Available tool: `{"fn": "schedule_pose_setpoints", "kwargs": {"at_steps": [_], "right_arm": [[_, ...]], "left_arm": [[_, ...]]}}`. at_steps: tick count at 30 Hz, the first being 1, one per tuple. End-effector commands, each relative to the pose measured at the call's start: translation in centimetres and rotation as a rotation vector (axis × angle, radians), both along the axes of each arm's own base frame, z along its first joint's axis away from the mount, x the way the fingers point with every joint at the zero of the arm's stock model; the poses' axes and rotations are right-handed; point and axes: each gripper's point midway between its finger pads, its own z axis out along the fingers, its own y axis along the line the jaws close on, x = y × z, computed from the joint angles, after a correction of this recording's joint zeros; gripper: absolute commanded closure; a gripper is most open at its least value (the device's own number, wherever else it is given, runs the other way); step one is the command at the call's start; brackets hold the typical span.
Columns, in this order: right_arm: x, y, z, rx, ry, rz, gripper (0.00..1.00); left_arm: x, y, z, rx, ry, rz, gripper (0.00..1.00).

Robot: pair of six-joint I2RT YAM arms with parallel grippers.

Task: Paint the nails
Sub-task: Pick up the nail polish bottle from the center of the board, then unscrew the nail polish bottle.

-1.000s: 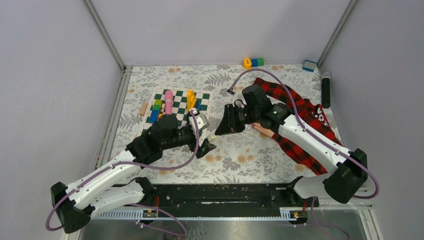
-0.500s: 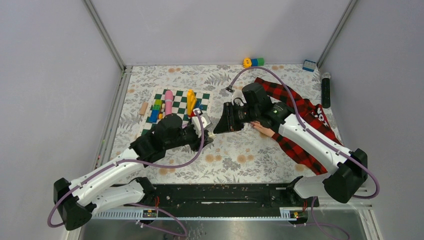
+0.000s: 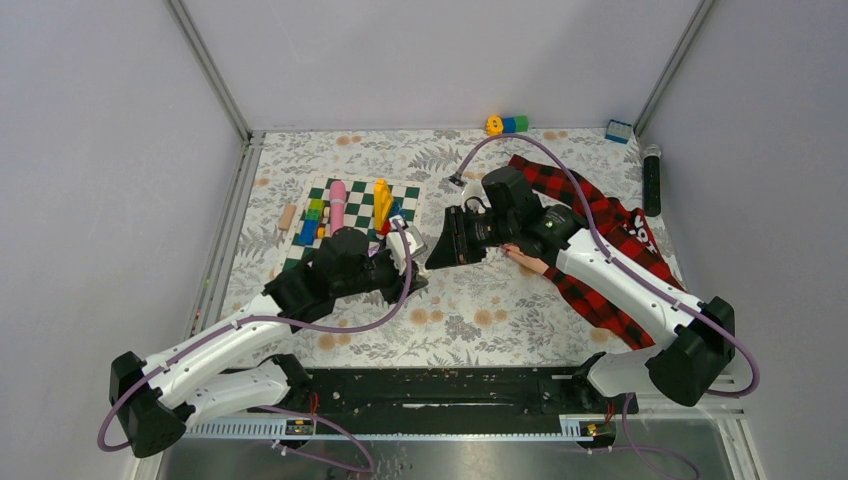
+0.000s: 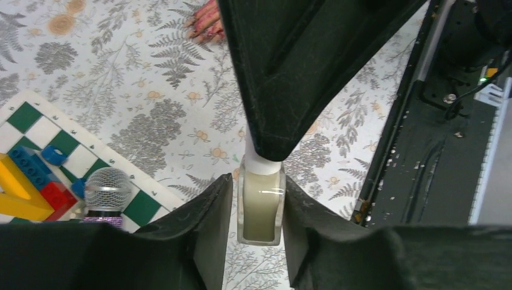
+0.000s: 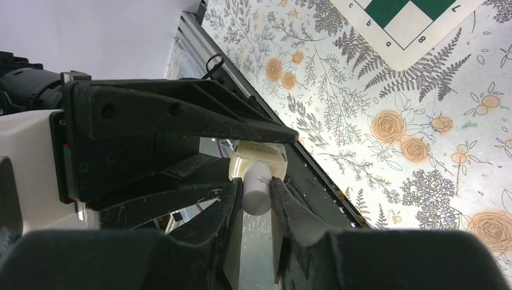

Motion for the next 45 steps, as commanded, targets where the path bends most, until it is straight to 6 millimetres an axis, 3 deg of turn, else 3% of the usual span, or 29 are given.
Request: {"fn": "schedule_pose_setpoints", "kwargs": {"at_steps": [1, 5, 7, 8, 12, 15, 20, 28, 38, 45], "right_arm": [[-0.5, 1.0, 2.5, 0.060, -0.050, 0.052, 1.00], [-0.3, 0.8, 2.6, 0.057, -0.065, 0.035, 1.00], [0.1, 0.6, 2.6, 0.046, -0.077, 0.008, 1.00], [0.3, 0.4, 2.5, 0.039, -0.086, -0.009, 0.95], [1.5, -0.3, 2.7, 0.037, -0.130, -0.116, 0.57], [2.7, -1.2, 3.2, 0.069, -0.176, -0.233, 0.48], [3.2, -2.4, 4.8, 0.165, -0.253, -0.363, 0.45], [2.5, -2.4, 7.7, 0.306, -0.374, -0.423, 0.47], [2.2, -0.8, 7.1, 0.305, -0.337, -0.387, 0.50], [2.1, 0.1, 6.1, 0.273, -0.309, -0.378, 0.61]], "left_arm": [[-0.1, -1.5, 3.2, -0.103, -0.028, -0.035, 0.71], [-0.5, -1.8, 3.5, -0.123, -0.010, -0.054, 0.94], [-0.6, -1.8, 3.8, -0.137, -0.010, -0.056, 1.00], [-0.6, -1.8, 3.9, -0.142, -0.007, -0.052, 1.00], [-1.0, -2.0, 4.7, -0.179, 0.018, -0.057, 1.00], [-1.2, -2.3, 5.5, -0.230, 0.080, -0.056, 1.00], [-1.0, -2.5, 7.1, -0.337, 0.182, -0.063, 1.00], [0.0, -1.5, 7.2, -0.356, 0.204, -0.010, 1.00], [-0.2, -1.4, 7.3, -0.365, 0.207, -0.023, 1.00], [-0.3, -1.4, 7.4, -0.374, 0.207, -0.028, 1.00]]}}
